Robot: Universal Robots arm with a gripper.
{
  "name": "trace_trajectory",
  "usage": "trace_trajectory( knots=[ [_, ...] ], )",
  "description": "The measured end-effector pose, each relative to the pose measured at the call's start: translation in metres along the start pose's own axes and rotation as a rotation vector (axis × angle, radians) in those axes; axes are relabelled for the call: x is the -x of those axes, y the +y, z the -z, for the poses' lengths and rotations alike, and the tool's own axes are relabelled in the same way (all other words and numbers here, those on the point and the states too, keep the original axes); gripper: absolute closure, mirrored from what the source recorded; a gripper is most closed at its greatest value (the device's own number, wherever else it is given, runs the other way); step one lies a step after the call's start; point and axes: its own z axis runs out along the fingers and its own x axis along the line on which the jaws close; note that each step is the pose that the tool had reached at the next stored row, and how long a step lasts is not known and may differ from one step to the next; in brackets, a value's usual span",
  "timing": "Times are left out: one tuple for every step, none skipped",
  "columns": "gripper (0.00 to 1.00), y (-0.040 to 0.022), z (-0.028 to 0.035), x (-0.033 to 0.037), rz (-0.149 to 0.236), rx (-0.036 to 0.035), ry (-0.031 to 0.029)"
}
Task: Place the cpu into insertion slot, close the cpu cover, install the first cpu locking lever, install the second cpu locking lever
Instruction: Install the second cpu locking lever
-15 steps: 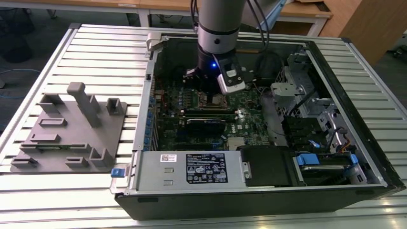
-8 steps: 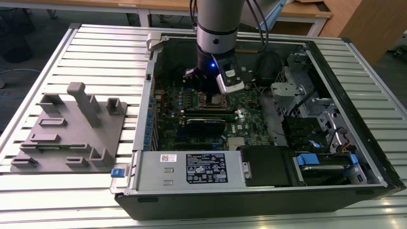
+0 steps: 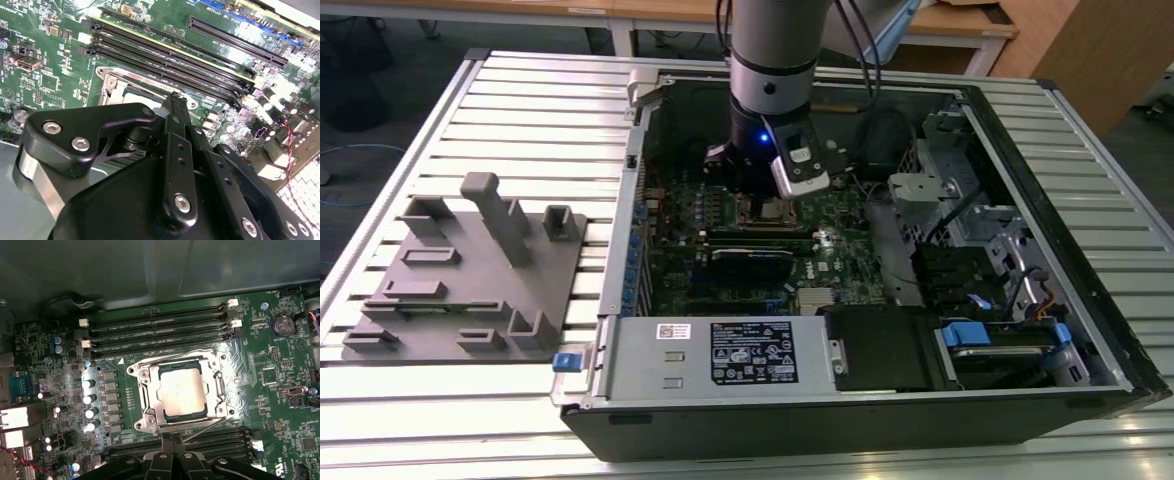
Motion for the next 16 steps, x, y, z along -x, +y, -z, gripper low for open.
trace_trajectory(
  knots=[
    [0.89,-0.0001,-0.0003,-0.0002,0.000,0.0000,0.0000],
    [0.89,-0.0001,-0.0004,-0.0004,0.000,0.0000,0.0000],
    [0.89,-0.0002,-0.0006,-0.0005,0.000,0.0000,0.0000],
    [0.89,-0.0002,-0.0007,-0.0007,0.000,-0.0001,0.0000],
    [0.89,-0.0003,-0.0008,-0.0008,0.000,0.0000,0.0001],
    [0.89,-0.0003,-0.0011,-0.0010,0.000,0.0000,0.0000],
    [0.89,-0.0004,-0.0014,-0.0013,0.000,0.0001,0.0000],
    [0.89,-0.0004,-0.0015,-0.0014,0.000,0.0001,0.0000],
    [0.89,-0.0005,-0.0016,-0.0015,0.000,0.0001,0.0000],
    [0.89,-0.0005,-0.0019,-0.0016,0.000,0.0003,-0.0001],
    [0.89,-0.0005,-0.0022,-0.0018,0.000,0.0003,-0.0001],
    [0.89,-0.0006,-0.0025,-0.0020,0.000,0.0001,0.0000],
    [0.89,-0.0007,-0.0028,-0.0022,0.000,0.0001,0.0000],
    [0.89,-0.0007,-0.0032,-0.0024,0.000,0.0001,0.0000],
    [0.89,-0.0008,-0.0036,-0.0027,0.000,0.0001,0.0000],
    [0.89,-0.0009,-0.0040,-0.0030,0.000,0.0001,0.0000]
  ],
)
